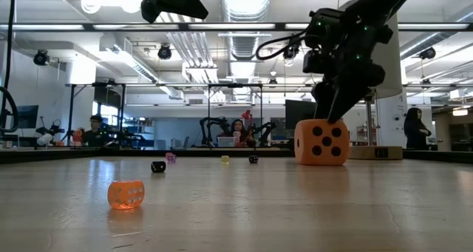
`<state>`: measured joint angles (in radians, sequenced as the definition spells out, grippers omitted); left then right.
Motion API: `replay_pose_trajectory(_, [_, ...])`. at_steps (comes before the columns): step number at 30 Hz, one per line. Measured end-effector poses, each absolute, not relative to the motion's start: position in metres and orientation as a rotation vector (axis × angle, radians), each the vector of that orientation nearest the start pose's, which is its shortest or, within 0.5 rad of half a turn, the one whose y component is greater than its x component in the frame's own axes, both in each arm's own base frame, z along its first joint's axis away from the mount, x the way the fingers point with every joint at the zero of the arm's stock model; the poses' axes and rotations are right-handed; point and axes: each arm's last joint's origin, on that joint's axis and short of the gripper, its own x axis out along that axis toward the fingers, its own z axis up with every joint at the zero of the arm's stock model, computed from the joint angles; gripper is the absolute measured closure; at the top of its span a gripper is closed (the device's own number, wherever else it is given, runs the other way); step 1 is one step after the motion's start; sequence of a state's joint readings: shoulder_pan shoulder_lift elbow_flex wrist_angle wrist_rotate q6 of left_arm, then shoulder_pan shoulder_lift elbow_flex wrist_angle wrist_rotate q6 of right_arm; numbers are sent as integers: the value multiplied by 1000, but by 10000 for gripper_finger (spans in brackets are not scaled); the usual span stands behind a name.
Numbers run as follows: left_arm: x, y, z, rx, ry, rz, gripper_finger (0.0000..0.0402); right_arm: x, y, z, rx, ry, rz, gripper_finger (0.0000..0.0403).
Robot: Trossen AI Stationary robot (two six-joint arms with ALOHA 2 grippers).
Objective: Pick & Place Dice
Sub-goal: Put the large orange die into the blue bin
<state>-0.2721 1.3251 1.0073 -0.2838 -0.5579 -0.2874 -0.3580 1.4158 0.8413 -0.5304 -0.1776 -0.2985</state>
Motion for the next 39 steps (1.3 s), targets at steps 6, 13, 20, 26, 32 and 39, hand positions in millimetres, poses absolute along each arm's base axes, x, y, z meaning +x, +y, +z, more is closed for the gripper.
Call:
replay_pose_trajectory(6, [277, -61, 288, -35, 506, 352, 387, 245, -86, 189, 4, 1058, 2, 3])
replay_pose_trajectory(13, [277, -61, 288, -35, 506, 352, 387, 244, -86, 188, -10, 1057, 9, 4])
replay_pose_trajectory(20, [277, -61, 288, -35, 506, 352, 387, 244, -86, 188, -15, 1063, 15, 55])
replay_pose_trajectory(26, [277, -61, 288, -35, 506, 352, 387, 244, -86, 188, -15, 1064, 15, 90])
replay_pose_trajectory(32, [277, -61, 288, -35, 506, 352, 387, 243, -86, 188, -6, 1068, 11, 84])
replay_pose_trajectory(39, [277, -61, 288, -35, 506, 353, 387, 241, -81, 198, -15, 1072, 14, 89])
